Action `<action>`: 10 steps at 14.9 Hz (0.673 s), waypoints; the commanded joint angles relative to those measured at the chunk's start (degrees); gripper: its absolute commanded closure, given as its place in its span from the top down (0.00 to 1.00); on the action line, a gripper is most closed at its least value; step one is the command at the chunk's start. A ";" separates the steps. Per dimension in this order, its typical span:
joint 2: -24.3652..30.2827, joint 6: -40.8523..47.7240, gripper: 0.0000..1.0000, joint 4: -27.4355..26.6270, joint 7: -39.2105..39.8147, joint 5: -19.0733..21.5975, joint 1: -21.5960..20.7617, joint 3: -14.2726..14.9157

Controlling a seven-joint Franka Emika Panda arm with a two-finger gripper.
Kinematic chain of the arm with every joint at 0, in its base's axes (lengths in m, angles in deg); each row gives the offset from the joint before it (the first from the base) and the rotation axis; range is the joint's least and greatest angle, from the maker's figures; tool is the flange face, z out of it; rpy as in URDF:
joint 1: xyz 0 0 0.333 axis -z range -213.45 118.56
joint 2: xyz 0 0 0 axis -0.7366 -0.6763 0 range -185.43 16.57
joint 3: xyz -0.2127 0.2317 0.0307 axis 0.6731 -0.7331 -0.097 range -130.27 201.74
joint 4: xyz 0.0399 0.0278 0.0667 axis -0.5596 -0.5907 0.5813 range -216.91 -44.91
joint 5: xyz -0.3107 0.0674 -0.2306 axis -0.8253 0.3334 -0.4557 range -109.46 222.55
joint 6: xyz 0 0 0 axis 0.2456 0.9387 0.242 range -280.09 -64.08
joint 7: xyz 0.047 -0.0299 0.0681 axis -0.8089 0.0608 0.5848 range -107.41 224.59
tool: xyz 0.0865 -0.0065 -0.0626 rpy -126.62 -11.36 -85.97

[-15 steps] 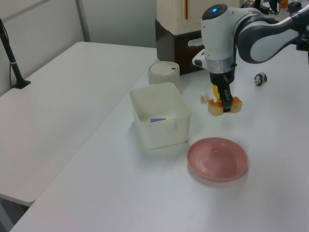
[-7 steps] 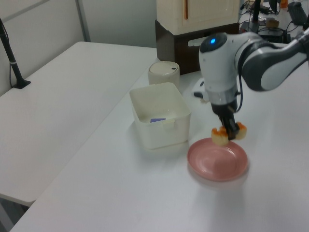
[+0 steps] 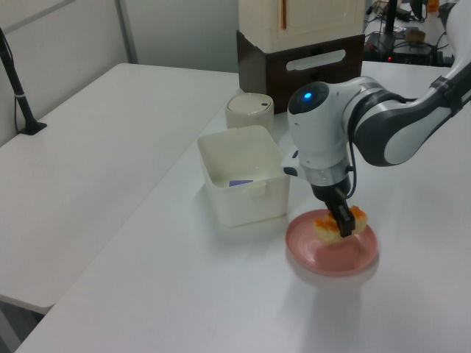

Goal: Put the bread on a plate
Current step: 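Lift the bread roll and carry it over the pink plate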

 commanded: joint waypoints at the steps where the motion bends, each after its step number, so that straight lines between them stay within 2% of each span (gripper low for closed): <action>1: -0.60 0.65 1.00 2.53 -1.19 -1.93 -1.08 0.96; 6: 0.19 1.53 1.00 2.62 -0.58 -2.73 -0.21 0.96; 10: 4.40 5.38 1.00 2.62 2.22 -1.94 3.04 0.87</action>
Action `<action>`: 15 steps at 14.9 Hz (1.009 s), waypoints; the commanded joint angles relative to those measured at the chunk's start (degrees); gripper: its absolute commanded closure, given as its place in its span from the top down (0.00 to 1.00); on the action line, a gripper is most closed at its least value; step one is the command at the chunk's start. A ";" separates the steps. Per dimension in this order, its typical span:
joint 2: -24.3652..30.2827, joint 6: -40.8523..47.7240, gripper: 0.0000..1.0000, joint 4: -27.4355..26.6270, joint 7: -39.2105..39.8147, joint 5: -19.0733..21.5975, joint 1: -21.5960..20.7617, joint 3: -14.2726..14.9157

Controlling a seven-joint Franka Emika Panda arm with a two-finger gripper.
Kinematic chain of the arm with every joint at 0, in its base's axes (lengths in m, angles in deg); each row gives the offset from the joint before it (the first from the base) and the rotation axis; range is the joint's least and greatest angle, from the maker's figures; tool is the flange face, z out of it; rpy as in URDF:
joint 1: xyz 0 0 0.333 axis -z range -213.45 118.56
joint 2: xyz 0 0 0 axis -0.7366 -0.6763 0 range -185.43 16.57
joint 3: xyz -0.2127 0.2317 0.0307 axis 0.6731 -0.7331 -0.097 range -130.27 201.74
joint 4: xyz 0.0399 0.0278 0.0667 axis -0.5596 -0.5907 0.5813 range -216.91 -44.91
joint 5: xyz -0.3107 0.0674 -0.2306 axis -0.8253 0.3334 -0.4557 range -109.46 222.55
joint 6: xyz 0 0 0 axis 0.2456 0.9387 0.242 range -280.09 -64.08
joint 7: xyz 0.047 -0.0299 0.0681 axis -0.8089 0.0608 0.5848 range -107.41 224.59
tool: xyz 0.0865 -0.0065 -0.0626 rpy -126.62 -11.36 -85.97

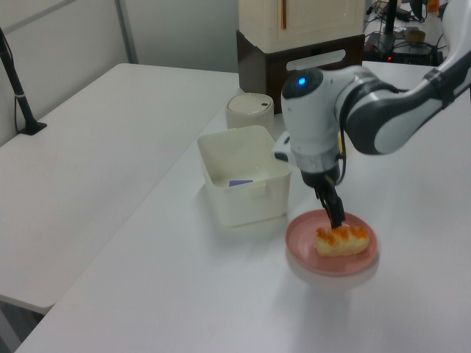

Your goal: Put the bread on a plate

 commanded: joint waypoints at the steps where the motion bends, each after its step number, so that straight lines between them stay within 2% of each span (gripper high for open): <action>1: 5.31 7.62 1.00 0.01 4.33 0.15 2.15 0.42; 4: 7.61 12.99 1.00 0.01 8.91 0.50 4.34 0.42; 7: 8.31 14.32 1.00 -0.17 10.85 0.41 7.07 0.94; 9: 8.92 13.45 1.00 -0.08 10.42 0.50 10.57 1.47; 12: 8.93 9.41 1.00 0.18 9.89 3.57 15.58 2.44; 15: 8.84 8.08 1.00 4.56 7.70 7.86 21.56 2.44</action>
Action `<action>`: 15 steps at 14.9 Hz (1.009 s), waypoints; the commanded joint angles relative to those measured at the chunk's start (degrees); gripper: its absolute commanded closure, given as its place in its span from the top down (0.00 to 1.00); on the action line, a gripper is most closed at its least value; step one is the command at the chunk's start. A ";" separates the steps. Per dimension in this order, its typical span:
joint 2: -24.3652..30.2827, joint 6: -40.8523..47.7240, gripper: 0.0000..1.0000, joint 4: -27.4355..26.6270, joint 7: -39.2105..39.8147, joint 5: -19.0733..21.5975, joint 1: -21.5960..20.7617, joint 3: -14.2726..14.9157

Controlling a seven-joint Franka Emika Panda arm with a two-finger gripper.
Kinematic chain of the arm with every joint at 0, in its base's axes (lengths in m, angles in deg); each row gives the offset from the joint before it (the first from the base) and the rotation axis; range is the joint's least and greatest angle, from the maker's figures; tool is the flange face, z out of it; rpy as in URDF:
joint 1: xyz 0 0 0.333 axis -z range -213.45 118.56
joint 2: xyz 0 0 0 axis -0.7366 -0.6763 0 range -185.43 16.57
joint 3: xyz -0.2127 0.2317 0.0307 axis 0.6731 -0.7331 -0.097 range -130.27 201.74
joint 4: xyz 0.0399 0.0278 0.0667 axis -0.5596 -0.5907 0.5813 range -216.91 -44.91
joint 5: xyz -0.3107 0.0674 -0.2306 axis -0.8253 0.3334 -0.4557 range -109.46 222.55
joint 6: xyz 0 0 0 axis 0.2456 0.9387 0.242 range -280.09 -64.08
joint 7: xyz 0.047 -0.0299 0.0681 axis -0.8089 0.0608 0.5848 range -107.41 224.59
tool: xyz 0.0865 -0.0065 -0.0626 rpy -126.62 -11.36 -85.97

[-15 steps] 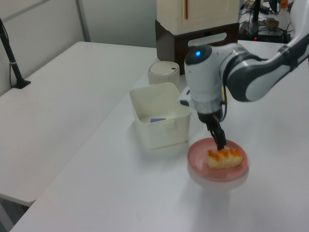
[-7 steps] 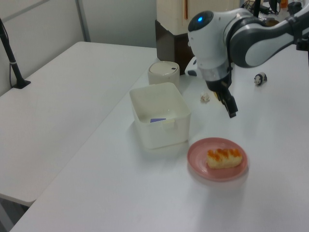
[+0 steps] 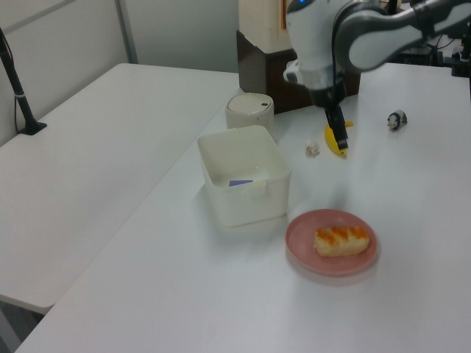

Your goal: Put the bread on a plate

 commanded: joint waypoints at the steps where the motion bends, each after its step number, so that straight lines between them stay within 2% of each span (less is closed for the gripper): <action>1: 1.33 -0.84 1.00 5.41 -1.40 6.79 5.67 0.34; 4: 1.07 1.87 1.00 11.30 -3.77 9.09 8.40 0.61; 6: 1.16 2.41 1.00 13.24 -6.05 9.44 9.55 0.69; 10: 0.81 2.23 1.00 17.72 -7.47 8.74 10.51 1.13; 12: 0.80 2.15 1.00 20.18 -7.38 8.65 10.69 2.44; 13: 0.80 2.23 1.00 20.89 -7.29 8.74 10.69 3.50; 15: 0.80 2.50 1.00 20.90 -7.21 8.74 10.69 3.68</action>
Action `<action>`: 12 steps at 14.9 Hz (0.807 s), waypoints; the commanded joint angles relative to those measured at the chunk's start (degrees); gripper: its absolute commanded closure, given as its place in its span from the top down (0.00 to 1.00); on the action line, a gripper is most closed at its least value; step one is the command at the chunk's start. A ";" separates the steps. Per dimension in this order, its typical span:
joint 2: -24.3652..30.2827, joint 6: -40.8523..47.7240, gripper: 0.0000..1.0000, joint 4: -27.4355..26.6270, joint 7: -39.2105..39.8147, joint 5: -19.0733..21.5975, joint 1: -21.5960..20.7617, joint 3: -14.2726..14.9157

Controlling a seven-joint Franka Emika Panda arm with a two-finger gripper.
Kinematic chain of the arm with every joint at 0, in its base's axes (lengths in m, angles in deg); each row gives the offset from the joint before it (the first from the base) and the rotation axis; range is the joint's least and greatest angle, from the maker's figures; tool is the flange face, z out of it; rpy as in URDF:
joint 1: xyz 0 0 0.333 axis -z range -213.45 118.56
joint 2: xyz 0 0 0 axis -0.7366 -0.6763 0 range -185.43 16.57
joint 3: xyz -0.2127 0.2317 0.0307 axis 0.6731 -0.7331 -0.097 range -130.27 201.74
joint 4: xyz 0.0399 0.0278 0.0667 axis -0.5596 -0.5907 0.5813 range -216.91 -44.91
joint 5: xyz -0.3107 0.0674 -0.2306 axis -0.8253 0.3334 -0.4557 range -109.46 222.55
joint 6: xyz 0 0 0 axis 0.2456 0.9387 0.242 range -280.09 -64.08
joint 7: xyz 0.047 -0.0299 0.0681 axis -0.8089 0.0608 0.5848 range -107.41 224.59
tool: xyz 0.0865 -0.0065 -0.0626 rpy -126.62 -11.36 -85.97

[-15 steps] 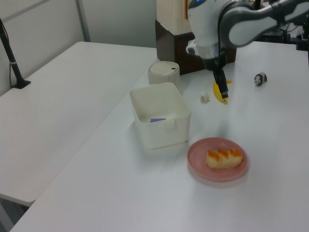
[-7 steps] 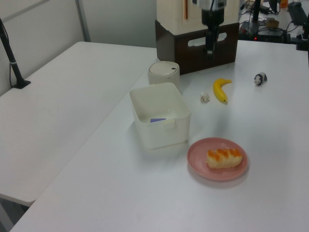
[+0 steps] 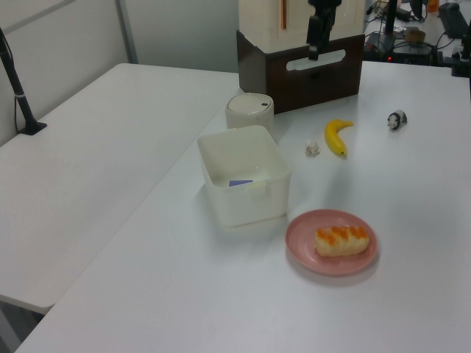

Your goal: Put the bread on a plate

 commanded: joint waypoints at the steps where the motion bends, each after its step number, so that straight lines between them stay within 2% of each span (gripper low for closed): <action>1: -0.03 1.76 1.00 1.39 -0.87 0.82 -0.49 1.41; 4: 0.06 5.61 1.00 1.39 -1.22 0.82 -0.58 1.33; 8: 0.06 6.33 1.00 1.48 -1.40 1.08 -0.93 1.41; 12: -0.03 6.24 1.00 1.48 -5.79 0.91 -1.28 1.24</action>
